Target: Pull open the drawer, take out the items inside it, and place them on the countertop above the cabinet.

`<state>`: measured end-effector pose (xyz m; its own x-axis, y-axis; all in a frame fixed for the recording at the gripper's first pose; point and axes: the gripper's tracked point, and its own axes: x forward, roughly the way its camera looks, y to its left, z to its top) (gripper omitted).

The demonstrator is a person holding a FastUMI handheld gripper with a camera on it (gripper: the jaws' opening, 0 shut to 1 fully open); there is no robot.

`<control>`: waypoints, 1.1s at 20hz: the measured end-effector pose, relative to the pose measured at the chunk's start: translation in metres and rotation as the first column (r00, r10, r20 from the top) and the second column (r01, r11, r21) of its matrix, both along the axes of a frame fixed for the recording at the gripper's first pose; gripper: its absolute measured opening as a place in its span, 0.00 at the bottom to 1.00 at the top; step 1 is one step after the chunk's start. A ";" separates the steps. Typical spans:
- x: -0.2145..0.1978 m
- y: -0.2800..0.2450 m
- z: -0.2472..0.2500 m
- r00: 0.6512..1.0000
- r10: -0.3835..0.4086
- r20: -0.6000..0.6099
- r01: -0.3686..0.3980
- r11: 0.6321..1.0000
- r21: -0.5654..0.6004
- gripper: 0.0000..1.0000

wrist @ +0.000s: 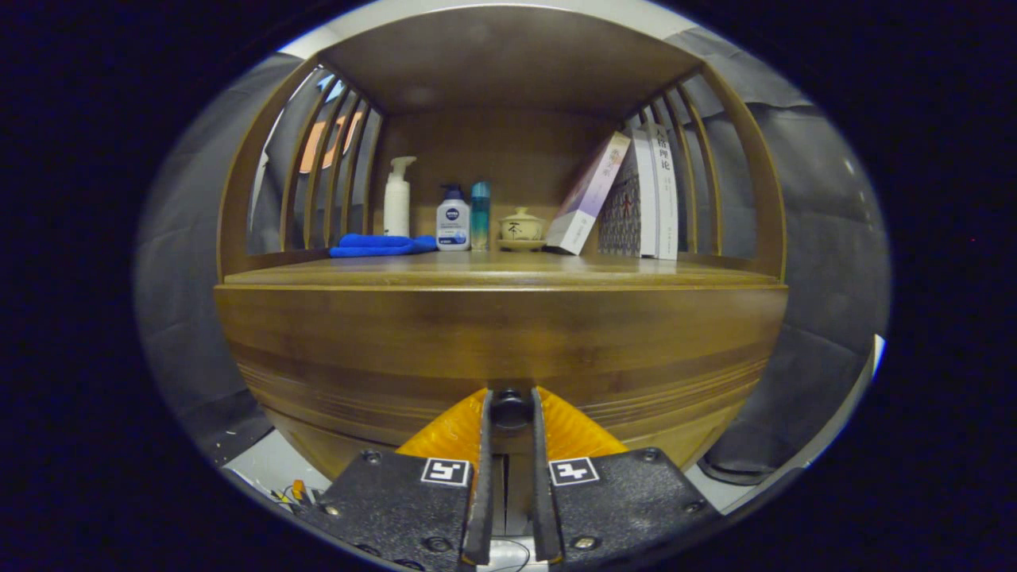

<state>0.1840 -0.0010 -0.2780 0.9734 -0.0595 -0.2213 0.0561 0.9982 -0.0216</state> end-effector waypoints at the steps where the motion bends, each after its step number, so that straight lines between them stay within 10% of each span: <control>1: 0.001 0.001 -0.001 1.000 0.002 -0.002 -0.002 1.000 -0.001 0.23; 22: -0.001 0.001 -0.001 1.000 0.006 -0.027 -0.006 1.000 0.001 0.22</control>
